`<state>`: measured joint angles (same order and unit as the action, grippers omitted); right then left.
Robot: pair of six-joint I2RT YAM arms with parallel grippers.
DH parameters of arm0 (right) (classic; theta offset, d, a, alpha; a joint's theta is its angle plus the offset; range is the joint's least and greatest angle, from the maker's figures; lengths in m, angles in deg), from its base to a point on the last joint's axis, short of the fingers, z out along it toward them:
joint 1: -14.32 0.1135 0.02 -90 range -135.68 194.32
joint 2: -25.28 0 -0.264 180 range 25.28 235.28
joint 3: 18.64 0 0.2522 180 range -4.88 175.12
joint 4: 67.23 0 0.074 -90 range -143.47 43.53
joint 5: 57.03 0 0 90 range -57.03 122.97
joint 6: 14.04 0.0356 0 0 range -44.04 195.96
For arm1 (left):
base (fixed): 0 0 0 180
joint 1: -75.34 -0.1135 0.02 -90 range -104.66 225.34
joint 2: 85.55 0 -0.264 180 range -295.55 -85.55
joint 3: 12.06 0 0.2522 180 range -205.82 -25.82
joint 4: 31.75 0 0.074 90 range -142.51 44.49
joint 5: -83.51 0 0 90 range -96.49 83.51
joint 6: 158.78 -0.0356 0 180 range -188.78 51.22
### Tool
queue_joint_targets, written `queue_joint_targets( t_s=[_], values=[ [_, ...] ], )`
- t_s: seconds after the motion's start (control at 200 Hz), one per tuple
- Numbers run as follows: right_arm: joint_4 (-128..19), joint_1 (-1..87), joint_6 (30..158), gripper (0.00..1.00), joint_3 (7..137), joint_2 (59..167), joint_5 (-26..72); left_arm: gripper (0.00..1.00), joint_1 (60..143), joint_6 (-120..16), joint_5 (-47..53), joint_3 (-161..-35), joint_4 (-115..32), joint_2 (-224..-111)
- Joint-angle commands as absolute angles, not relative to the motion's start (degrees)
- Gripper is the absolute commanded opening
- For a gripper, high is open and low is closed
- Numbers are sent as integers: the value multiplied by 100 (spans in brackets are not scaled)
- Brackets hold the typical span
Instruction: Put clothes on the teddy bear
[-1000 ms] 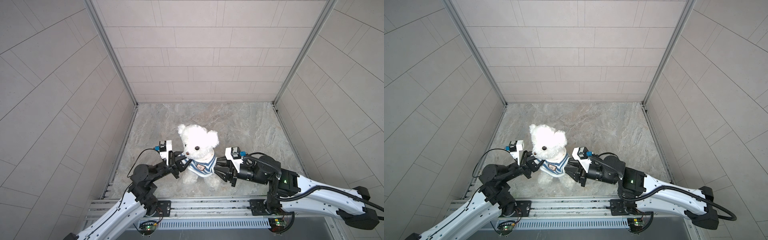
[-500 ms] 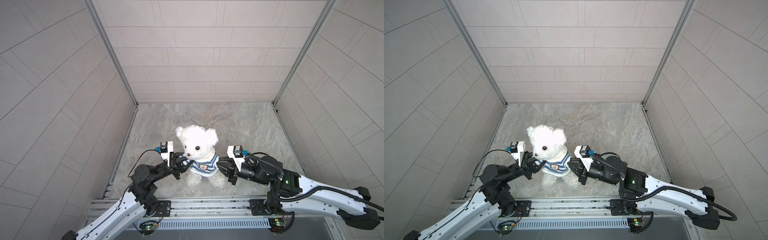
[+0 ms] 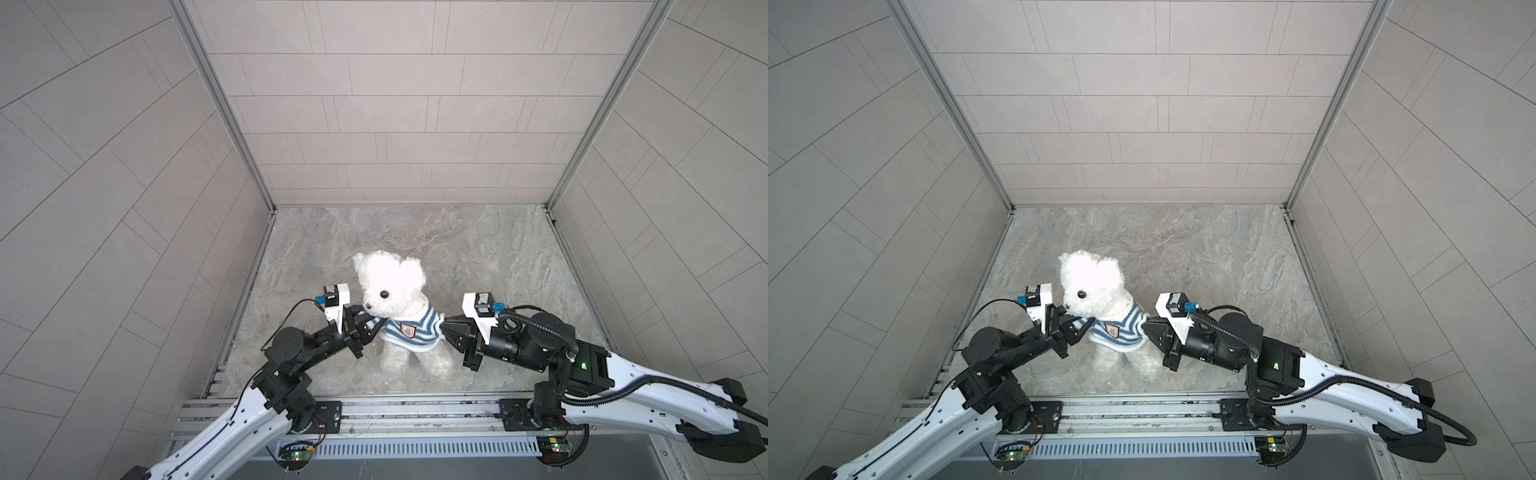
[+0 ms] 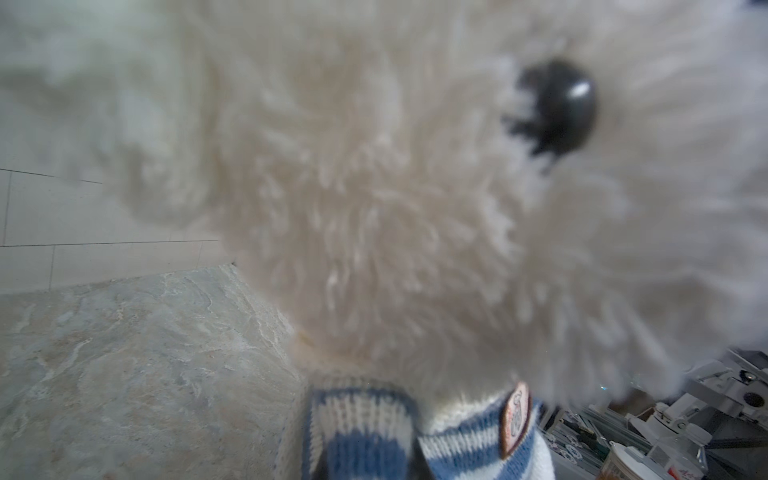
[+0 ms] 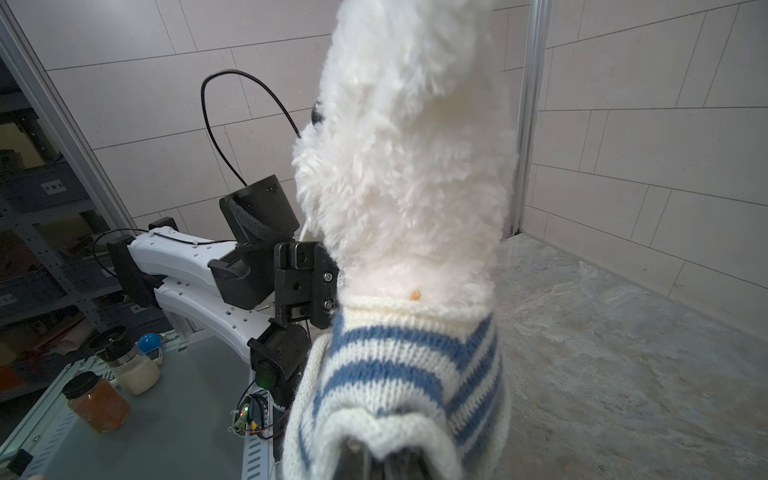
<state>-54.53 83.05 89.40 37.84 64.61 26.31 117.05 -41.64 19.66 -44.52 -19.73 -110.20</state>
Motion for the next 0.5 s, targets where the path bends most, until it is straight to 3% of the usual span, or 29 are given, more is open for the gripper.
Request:
queue_joint_targets(
  t_s=[0.0,0.28,0.396,0.496],
  values=[
    [-5813,8348,8835,0,3760,6229,2455,0,11661,-4525,1280,-4629,-2374,-10959],
    [-6750,8346,8959,0,3494,6297,1876,0,11664,-5037,991,-4721,-2896,-11003],
    [-6515,8361,8925,0,3569,6411,2226,0,11664,-5129,746,-4796,-3040,-11110],
    [-6180,8379,9010,0,3625,6545,3076,43,11680,-5040,1033,-4938,-2952,-11310]
  ],
)
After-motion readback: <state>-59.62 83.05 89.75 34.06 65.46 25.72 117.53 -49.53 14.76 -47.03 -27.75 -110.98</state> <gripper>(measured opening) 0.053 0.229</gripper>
